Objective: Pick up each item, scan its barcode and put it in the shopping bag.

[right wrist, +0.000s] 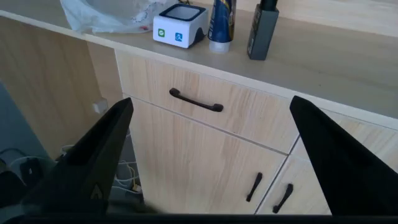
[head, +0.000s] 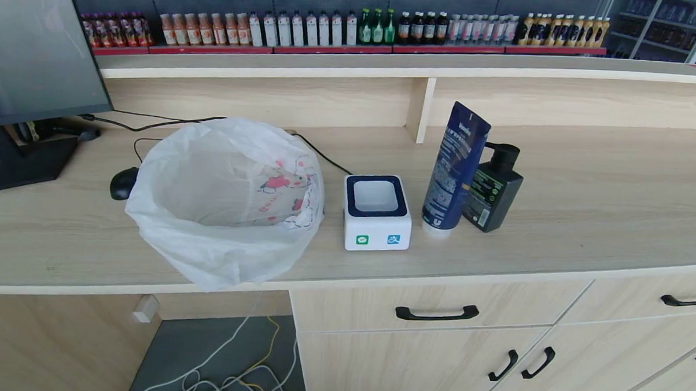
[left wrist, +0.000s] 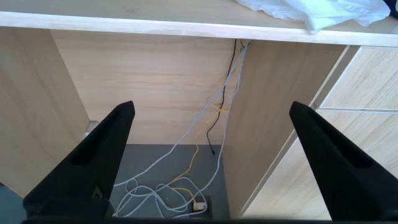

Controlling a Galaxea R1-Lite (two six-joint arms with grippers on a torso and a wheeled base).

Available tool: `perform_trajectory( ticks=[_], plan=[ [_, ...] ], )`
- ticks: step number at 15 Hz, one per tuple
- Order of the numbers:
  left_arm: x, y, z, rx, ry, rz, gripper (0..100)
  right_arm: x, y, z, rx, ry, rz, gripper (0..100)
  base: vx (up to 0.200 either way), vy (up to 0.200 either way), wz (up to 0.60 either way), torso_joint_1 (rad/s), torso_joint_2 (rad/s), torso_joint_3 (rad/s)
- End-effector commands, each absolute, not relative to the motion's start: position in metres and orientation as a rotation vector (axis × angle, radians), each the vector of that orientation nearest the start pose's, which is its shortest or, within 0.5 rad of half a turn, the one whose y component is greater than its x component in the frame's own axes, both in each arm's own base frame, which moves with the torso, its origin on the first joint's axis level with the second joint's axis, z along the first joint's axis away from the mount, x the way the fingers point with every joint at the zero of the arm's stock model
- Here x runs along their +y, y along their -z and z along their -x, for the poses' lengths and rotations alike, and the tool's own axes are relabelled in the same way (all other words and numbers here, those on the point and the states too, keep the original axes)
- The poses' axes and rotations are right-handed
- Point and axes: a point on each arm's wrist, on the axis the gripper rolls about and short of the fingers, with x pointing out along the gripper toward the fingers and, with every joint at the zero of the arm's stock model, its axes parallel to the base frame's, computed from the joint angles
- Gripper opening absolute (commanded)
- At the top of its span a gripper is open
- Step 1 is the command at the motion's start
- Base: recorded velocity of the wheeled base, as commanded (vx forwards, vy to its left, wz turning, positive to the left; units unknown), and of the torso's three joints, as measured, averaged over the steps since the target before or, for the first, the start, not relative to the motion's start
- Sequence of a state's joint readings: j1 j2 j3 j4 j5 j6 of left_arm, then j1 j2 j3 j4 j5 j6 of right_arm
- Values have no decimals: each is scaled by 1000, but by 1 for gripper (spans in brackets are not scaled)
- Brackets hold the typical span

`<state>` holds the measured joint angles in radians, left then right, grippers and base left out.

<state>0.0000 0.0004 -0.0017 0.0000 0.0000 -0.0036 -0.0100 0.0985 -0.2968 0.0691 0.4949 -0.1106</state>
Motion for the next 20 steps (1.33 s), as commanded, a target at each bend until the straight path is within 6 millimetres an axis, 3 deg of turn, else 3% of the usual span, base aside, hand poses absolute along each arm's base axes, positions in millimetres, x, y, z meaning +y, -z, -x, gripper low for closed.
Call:
perform_trajectory(
  ticks=[1, 4, 8, 14, 16, 20],
  plan=[
    [0, -76, 23, -2, 0, 5, 100, 12, -163, 26, -73, -432, 179, 100, 0, 0, 0, 0, 0, 0],
    [0, -76, 23, -2, 0, 3, 100, 11, -167, 3, 28, -410, 234, 100, 0, 0, 0, 0, 0, 0],
    [0, -76, 23, 0, 5, 5, 100, 9, -190, -35, 38, -447, 235, 100, 0, 0, 0, 0, 0, 0],
    [0, -76, 23, 0, 2, 5, 100, 17, -198, -64, 105, -574, 232, 100, 0, 0, 0, 0, 0, 0],
    [0, -76, 23, -2, 2, 5, 100, 23, -210, -80, 128, -606, 222, 100, 0, 0, 0, 0, 0, 0],
    [0, -76, 23, -2, 2, 5, 100, 51, -210, -111, 188, -734, 189, 100, 0, 0, 0, 0, 0, 0]
  ],
)
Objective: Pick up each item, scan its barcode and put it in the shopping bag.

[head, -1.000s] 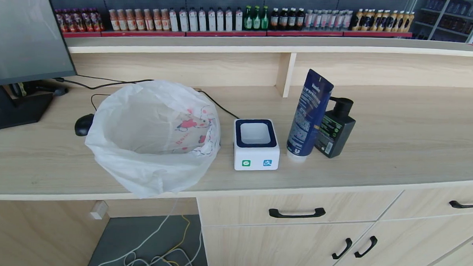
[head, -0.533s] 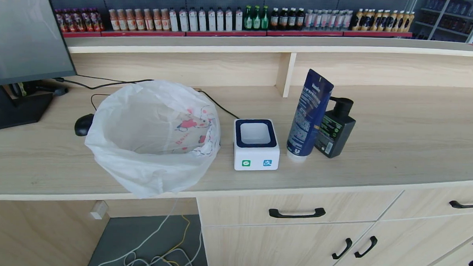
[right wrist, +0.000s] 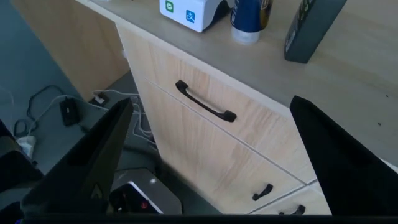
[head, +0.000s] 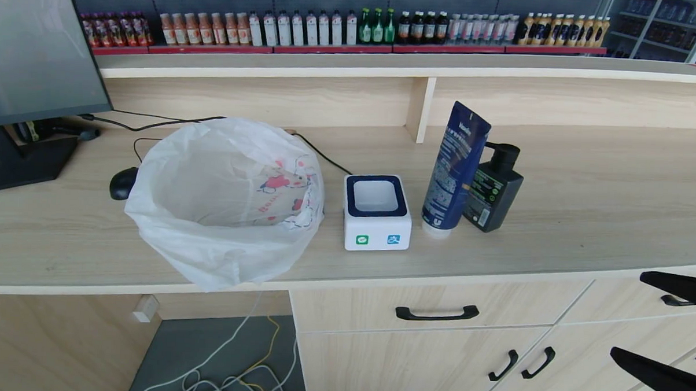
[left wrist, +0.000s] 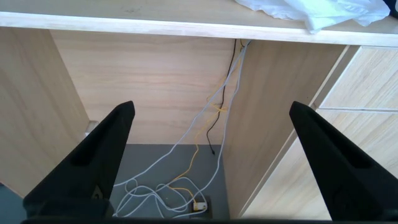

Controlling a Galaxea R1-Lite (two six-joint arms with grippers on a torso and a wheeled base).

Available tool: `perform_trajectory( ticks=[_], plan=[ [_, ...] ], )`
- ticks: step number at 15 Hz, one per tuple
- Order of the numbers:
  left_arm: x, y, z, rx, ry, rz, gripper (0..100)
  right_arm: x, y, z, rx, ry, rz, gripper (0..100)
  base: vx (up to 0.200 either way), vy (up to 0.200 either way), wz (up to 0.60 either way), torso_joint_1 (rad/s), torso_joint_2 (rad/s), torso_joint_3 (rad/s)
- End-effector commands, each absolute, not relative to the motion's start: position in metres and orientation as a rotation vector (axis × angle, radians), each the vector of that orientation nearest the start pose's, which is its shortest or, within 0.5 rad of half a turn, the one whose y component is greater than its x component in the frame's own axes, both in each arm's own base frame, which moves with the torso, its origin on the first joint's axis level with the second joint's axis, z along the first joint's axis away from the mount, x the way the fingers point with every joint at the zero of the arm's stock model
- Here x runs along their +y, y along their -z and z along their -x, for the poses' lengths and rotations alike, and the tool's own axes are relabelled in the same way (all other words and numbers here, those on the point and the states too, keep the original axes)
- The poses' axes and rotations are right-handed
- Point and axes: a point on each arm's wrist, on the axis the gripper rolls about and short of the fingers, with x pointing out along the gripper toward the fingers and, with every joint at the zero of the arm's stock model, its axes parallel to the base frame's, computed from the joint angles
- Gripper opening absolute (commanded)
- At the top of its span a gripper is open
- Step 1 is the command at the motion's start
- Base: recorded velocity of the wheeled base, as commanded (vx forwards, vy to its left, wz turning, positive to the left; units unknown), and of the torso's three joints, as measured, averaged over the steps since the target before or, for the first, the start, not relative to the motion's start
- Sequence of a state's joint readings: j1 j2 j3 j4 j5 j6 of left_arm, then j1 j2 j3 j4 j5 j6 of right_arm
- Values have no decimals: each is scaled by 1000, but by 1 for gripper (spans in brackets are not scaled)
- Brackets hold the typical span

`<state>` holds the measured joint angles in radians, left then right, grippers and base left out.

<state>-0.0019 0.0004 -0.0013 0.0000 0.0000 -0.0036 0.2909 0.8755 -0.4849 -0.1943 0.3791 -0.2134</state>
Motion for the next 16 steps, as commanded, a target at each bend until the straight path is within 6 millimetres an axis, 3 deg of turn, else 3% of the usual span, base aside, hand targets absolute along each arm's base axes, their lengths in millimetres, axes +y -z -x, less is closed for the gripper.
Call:
perform_trajectory(
  ticks=[1, 5, 6, 8, 12, 16],
  plan=[
    [0, -76, 23, -2, 2, 3, 100, 54, -210, -114, 178, -723, 194, 100, 0, 0, 0, 0, 0, 0],
    [0, -76, 23, 0, 2, 3, 100, 107, -209, -138, 161, -759, 150, 100, 0, 0, 0, 0, 0, 0],
    [0, -76, 23, 0, 2, 5, 100, 127, -209, -146, 139, -717, 104, 100, 0, 0, 0, 0, 0, 0],
    [0, -76, 23, 0, 2, 5, 100, 145, -207, -161, 72, -643, 54, 100, 0, 0, 0, 0, 0, 0],
    [0, -76, 23, -2, 2, 5, 100, 163, -214, -180, -65, -527, -16, 100, 0, 0, 0, 0, 0, 0],
    [0, -76, 23, -2, 2, 3, 100, 166, -214, -186, -67, -496, -15, 100, 0, 0, 0, 0, 0, 0]
  ],
)
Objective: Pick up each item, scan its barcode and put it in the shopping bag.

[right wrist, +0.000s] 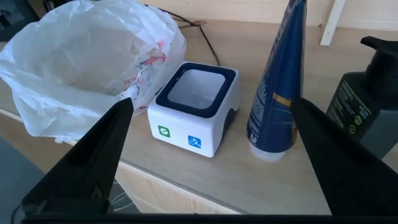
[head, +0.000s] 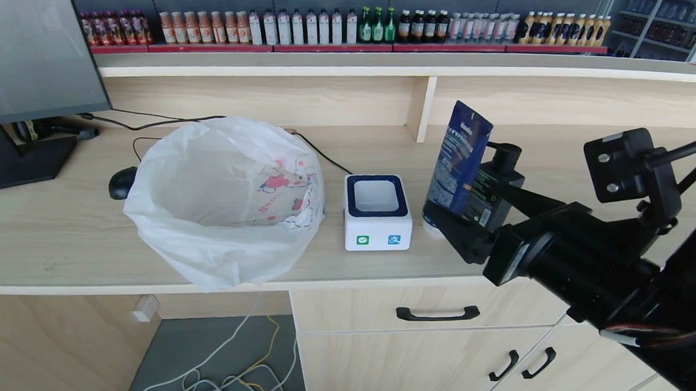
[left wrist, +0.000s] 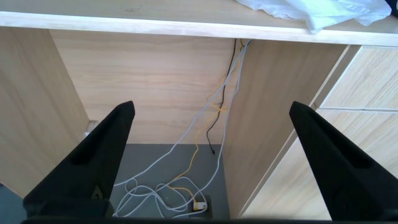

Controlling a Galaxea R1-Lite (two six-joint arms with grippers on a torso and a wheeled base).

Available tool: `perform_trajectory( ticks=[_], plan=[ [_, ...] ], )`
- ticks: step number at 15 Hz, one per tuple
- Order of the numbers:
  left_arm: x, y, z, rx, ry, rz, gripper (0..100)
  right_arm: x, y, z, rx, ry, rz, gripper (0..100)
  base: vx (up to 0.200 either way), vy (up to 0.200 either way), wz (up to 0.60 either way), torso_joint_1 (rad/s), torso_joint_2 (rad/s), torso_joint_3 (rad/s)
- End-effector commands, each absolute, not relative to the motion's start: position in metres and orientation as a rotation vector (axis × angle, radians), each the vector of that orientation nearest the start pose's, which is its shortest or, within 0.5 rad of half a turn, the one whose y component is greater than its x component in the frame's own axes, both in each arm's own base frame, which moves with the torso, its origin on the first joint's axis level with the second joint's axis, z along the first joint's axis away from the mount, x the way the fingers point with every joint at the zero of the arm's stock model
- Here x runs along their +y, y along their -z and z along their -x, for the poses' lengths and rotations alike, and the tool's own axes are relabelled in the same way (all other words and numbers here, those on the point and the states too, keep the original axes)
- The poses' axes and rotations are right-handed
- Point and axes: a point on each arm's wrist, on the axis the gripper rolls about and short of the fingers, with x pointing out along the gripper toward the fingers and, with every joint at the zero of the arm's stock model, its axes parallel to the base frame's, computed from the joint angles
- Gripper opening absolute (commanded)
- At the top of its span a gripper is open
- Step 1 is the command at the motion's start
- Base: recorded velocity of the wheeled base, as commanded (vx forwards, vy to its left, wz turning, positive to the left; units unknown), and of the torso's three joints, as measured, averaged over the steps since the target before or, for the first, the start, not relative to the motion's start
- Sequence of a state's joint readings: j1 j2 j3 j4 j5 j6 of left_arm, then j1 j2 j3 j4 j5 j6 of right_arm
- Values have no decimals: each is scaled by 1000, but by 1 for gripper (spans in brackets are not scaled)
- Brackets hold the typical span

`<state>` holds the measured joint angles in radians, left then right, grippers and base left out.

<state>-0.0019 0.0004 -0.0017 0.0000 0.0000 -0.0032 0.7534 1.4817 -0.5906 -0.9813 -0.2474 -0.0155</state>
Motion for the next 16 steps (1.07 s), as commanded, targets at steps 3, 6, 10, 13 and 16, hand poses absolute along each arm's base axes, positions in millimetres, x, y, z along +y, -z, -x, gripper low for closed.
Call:
perform_trajectory(
  ticks=[3, 6, 10, 13, 16],
  plan=[
    [0, -76, 23, -2, 2, 5, 100, 177, -208, -195, -116, -411, -54, 100, 0, 0, 0, 0, 0, 0],
    [0, -76, 23, 0, 2, 3, 100, 178, -205, -201, -119, -348, -48, 100, 0, 0, 0, 0, 0, 0],
    [0, -76, 23, 0, 2, 5, 100, 179, -201, -208, -110, -314, -41, 100, 0, 0, 0, 0, 0, 0],
    [0, -76, 23, -2, 2, 5, 100, 168, -197, -217, -92, -263, -71, 100, 0, 0, 0, 0, 0, 0],
    [0, -76, 23, -2, 2, 5, 100, 168, -194, -226, -94, -248, -84, 100, 0, 0, 0, 0, 0, 0]
  ],
)
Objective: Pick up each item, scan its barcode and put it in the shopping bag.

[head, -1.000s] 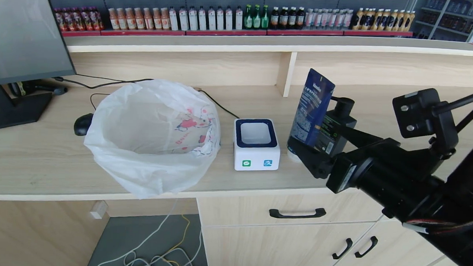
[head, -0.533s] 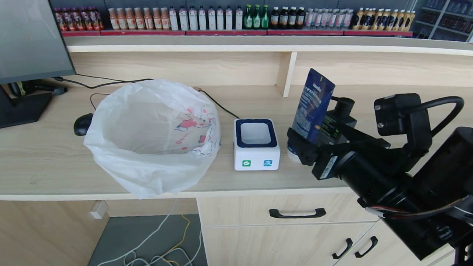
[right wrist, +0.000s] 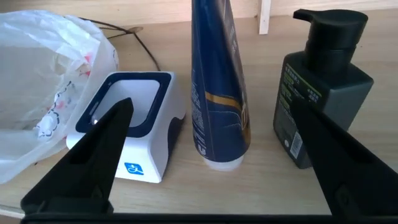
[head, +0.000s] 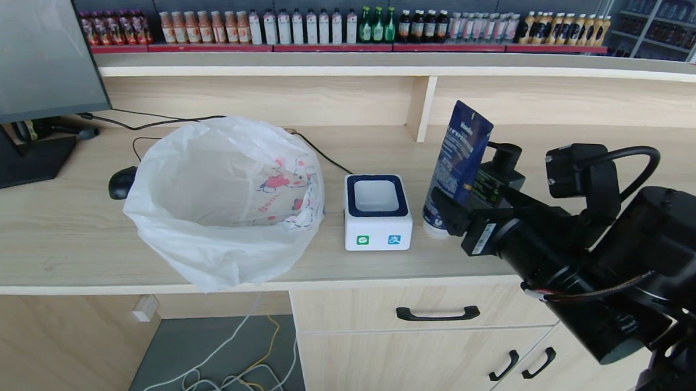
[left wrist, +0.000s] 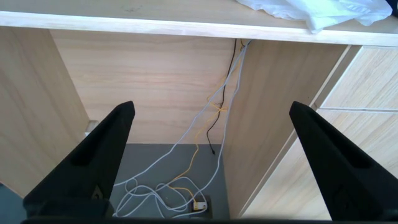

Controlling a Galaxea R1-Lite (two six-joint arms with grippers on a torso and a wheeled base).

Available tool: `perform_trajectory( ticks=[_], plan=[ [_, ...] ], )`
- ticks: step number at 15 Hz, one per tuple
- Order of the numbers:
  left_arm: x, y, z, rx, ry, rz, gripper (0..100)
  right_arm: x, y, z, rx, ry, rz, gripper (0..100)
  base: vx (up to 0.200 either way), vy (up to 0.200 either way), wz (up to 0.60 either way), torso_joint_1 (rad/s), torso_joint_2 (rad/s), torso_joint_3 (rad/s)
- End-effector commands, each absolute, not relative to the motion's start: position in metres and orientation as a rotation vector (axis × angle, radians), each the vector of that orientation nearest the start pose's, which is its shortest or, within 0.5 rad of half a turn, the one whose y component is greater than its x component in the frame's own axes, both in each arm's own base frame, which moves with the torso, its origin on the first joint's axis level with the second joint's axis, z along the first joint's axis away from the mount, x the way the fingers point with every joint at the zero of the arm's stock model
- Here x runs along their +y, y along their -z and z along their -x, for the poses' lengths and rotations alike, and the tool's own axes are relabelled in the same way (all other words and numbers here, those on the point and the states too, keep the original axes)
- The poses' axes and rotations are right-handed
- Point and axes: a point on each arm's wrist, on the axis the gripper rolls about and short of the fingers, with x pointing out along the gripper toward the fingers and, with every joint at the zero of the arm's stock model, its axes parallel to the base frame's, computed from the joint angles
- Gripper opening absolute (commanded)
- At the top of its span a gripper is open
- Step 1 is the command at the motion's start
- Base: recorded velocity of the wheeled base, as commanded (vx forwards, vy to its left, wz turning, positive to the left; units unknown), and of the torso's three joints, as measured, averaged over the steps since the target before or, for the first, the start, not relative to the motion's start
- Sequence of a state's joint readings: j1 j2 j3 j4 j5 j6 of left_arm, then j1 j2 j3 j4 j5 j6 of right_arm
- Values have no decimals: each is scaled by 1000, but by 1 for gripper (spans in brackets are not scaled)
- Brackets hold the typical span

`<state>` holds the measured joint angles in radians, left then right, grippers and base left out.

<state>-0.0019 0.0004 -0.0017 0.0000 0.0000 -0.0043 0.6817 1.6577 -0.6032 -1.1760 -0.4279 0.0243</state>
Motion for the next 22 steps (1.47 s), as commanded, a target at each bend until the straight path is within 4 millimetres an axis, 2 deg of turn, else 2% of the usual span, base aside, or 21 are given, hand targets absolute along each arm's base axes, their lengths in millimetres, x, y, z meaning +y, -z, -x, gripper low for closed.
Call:
perform_trajectory(
  ticks=[1, 4, 9, 16, 22],
  plan=[
    [0, -76, 23, -2, 2, 5, 100, 172, -195, -231, -103, -246, -90, 100, 0, 0, 0, 0, 0, 0],
    [0, -76, 23, -2, 2, 5, 100, 179, -194, -240, -107, -245, -85, 100, 0, 0, 0, 0, 0, 0],
    [0, -76, 23, -2, 2, 3, 100, 177, -187, -254, -100, -213, -61, 100, 0, 0, 0, 0, 0, 0],
    [0, -76, 23, 0, 2, 5, 100, 182, -188, -276, -120, -189, -73, 100, 0, 0, 0, 0, 0, 0],
    [0, -76, 23, 0, 2, 5, 100, 182, -183, -285, -120, -185, -67, 100, 0, 0, 0, 0, 0, 0]
  ],
)
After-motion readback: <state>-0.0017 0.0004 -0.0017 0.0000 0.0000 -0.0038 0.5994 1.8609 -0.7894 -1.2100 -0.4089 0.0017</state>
